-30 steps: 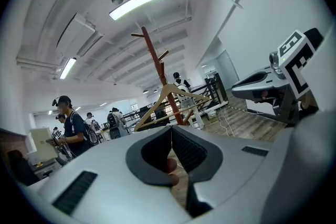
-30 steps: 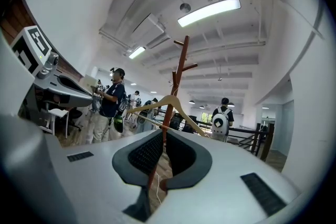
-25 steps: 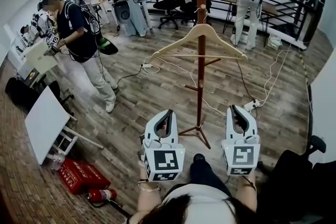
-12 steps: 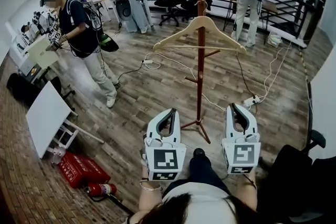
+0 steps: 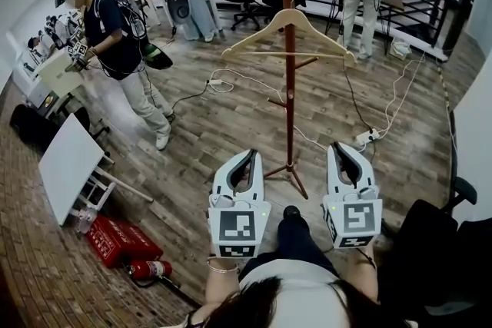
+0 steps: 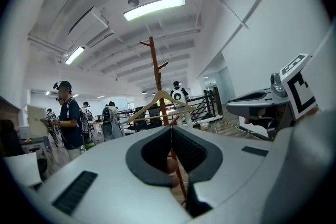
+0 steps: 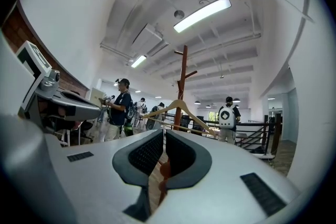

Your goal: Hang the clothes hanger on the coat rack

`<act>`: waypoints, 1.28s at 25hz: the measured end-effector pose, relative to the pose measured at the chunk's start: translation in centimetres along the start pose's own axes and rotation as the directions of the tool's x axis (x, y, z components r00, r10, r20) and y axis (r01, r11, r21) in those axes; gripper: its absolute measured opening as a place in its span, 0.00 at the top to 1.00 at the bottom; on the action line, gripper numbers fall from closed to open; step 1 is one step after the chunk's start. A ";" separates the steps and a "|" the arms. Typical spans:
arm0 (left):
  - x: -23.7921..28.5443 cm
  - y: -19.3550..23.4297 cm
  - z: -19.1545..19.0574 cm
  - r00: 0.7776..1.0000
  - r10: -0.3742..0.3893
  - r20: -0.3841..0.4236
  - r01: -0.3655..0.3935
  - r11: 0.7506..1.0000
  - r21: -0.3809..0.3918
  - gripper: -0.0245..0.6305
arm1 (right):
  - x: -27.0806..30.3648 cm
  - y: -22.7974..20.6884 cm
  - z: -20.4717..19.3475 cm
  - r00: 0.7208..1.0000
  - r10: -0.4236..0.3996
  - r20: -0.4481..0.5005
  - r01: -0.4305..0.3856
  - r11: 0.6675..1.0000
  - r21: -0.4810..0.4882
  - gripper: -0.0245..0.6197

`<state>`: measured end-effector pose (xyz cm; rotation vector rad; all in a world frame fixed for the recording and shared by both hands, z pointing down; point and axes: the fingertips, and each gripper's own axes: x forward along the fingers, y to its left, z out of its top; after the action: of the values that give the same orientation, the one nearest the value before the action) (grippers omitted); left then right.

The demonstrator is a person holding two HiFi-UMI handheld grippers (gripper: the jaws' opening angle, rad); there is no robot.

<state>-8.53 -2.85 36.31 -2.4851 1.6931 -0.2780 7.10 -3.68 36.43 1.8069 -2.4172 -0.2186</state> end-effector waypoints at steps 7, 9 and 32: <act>-0.4 -0.6 0.0 0.999 -0.027 0.047 0.028 0.999 -0.032 0.94 | -0.9 0.7 -0.2 0.999 0.042 0.002 -0.042 0.994 0.105 0.89; -0.5 -0.9 0.0 0.999 -0.027 0.047 0.029 0.999 -0.041 0.94 | -1.2 0.6 -0.3 0.999 0.046 -0.003 -0.045 0.993 0.108 0.89; 0.6 -2.3 0.5 0.997 -0.055 0.046 0.059 0.995 -0.082 0.94 | -1.6 -0.5 -1.4 0.998 0.046 -0.033 -0.042 0.992 0.120 0.90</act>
<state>-6.12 -2.55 36.37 -2.5820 1.6519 -0.1598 8.23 -2.34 37.69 1.7852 -2.4917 -0.0376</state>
